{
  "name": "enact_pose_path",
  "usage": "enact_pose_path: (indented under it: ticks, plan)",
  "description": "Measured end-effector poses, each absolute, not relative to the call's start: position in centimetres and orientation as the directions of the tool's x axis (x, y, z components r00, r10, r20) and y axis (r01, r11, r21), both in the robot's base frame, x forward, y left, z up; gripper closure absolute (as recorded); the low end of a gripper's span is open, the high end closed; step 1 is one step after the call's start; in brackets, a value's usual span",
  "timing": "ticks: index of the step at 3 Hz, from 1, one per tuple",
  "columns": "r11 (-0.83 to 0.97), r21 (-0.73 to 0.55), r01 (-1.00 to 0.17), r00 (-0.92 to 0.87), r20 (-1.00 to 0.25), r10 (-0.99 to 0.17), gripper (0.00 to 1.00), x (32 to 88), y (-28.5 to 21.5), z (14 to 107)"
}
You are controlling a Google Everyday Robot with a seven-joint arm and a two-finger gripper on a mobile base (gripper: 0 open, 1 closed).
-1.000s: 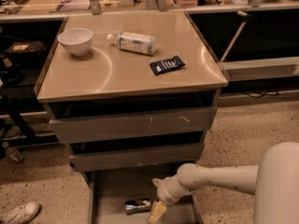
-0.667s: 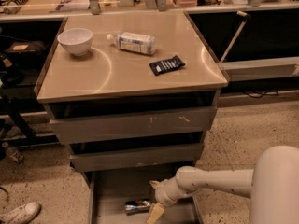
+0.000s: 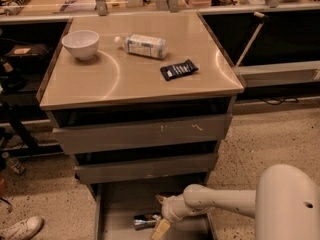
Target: Pick redbull can from bottom drawer and place on counter
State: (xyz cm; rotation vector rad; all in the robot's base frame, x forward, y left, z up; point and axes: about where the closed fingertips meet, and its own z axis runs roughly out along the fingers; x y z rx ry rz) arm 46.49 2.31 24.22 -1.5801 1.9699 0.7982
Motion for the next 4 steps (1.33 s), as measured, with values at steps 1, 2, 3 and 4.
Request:
enact_pose_path:
  ticks: [1,2,3,4]
  plan:
    - [0.163,0.137,-0.977,-0.211,-0.702,-0.680,0.00,47.2,3.3,21.6]
    - [0.152,0.138,-0.979,-0.205,-0.698,-0.686,0.00,47.1,4.1,19.6]
    - [0.138,0.151,-0.979,-0.204,-0.686,-0.699,0.00,46.0,4.6,17.4]
    - [0.137,0.151,-0.979,-0.204,-0.686,-0.699,0.00,46.0,4.7,17.4]
